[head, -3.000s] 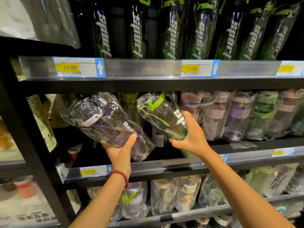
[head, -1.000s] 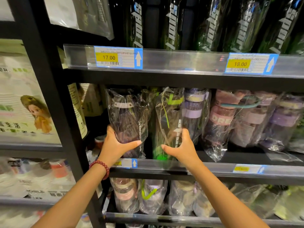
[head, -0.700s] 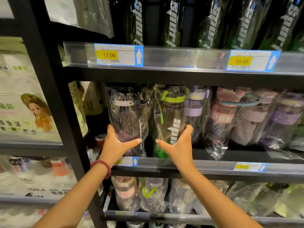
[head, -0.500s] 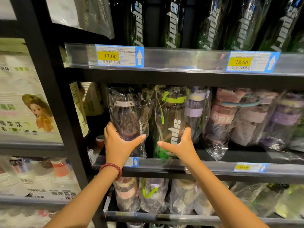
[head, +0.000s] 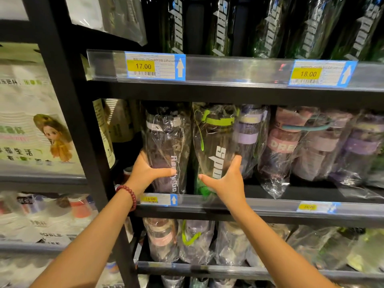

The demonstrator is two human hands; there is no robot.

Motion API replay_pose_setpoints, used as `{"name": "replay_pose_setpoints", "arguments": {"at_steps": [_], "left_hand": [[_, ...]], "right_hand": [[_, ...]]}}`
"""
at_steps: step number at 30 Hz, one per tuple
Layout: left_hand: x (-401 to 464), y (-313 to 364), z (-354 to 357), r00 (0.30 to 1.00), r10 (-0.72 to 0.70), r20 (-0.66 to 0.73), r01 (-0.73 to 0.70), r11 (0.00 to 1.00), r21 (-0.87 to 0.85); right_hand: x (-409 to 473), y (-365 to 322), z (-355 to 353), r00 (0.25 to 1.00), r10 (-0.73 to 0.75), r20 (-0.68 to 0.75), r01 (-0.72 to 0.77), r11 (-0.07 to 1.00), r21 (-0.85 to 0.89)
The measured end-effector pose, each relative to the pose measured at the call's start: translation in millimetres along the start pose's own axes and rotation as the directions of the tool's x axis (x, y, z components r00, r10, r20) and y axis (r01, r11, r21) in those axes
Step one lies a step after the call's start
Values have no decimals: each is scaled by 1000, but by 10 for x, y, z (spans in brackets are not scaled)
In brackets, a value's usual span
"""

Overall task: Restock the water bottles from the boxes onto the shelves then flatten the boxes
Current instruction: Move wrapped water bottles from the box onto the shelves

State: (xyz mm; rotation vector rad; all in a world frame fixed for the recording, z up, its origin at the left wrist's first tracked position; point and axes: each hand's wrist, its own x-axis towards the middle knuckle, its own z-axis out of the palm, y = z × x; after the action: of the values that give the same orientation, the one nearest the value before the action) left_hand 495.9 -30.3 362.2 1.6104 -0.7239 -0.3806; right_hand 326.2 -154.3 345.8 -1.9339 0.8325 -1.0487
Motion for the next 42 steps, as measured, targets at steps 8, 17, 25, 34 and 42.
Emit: {"name": "replay_pose_setpoints", "arguments": {"at_steps": [8, 17, 25, 34, 42], "left_hand": [[-1, -37, 25, 998, 31, 58, -27, 998, -60], [-127, -82, 75, 988, 121, -91, -117, 992, 53], [-167, -53, 230, 941, 186, -284, -156, 980, 125], [-237, -48, 241, 931, 190, -312, -136, 973, 189], [-602, -4, 198, 929, 148, -338, -81, 976, 204]], "right_hand": [[-38, 22, 21, 998, 20, 55, -21, 1000, 21], [-86, -41, -171, 978, 30, 207, -26, 999, -22], [-75, -23, -100, 991, 11, 132, -5, 999, -43], [-75, 47, -87, 991, -26, 132, 27, 1000, -8], [-272, 22, -488, 998, 37, 44, -46, 977, 206]]}}
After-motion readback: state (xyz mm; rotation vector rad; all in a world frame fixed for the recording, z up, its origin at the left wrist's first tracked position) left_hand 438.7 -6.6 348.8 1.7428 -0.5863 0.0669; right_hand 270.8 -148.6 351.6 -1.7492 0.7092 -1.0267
